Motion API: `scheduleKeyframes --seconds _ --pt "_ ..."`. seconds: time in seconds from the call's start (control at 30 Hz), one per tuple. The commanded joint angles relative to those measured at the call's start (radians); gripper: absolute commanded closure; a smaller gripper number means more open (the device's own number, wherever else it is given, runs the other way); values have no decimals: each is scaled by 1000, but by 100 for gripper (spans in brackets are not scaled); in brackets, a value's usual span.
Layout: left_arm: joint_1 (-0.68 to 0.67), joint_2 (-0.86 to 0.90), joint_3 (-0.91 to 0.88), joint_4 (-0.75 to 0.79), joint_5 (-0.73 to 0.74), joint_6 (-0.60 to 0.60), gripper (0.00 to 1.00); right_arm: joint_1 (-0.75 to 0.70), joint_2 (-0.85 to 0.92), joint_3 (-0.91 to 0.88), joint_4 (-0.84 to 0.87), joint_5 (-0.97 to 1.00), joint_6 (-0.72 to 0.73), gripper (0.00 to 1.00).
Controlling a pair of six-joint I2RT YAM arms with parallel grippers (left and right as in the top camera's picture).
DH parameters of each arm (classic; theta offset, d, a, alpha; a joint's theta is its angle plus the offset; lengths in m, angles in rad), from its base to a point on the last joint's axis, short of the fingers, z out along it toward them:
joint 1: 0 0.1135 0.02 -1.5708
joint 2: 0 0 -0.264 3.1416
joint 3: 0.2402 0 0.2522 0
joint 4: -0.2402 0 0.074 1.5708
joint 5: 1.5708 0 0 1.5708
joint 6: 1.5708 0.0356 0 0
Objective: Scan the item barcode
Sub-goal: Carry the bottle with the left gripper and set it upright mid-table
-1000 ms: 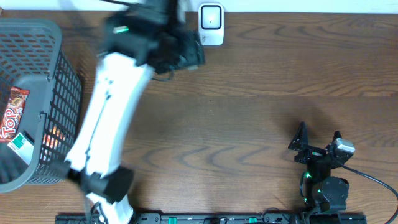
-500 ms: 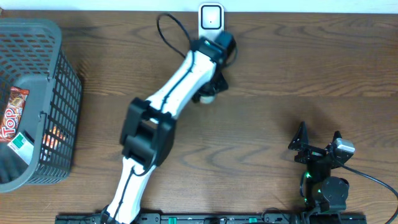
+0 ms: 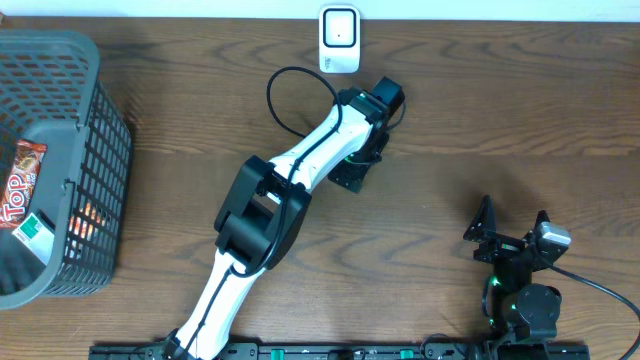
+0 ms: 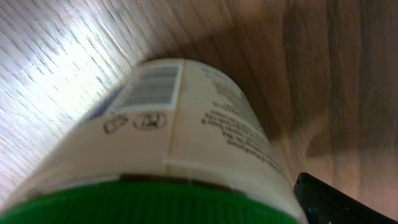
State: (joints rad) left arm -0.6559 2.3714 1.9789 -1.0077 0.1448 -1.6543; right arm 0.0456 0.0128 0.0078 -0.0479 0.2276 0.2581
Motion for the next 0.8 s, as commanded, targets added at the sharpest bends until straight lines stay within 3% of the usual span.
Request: scheduleKeyframes --seconds 0.0,0.3,0.47,0.5,0.57,0.67,0.77 --pt "11 -30 10 6 75 -36 6 8 -3 -2 -2 0 -13 1" --pt "-36 -287 10 -88 -60 72 5 8 -3 -2 -2 0 -13 1" --pt "-83 -547 10 -95 -295 419 5 8 -3 -2 -2 0 -13 1" --pt "-58 -648 10 -97 -431 579 5 8 -3 -2 -2 0 -13 1" --pt "-3 -747 11 -74 -548 746 5 8 -3 -2 -2 0 -13 1" --pt "153 -892 11 23 -583 1050 1 8 -3 -2 -2 0 -13 1" --pt "380 -996 11 37 -584 1065 1 8 -3 -2 -2 0 -13 1"
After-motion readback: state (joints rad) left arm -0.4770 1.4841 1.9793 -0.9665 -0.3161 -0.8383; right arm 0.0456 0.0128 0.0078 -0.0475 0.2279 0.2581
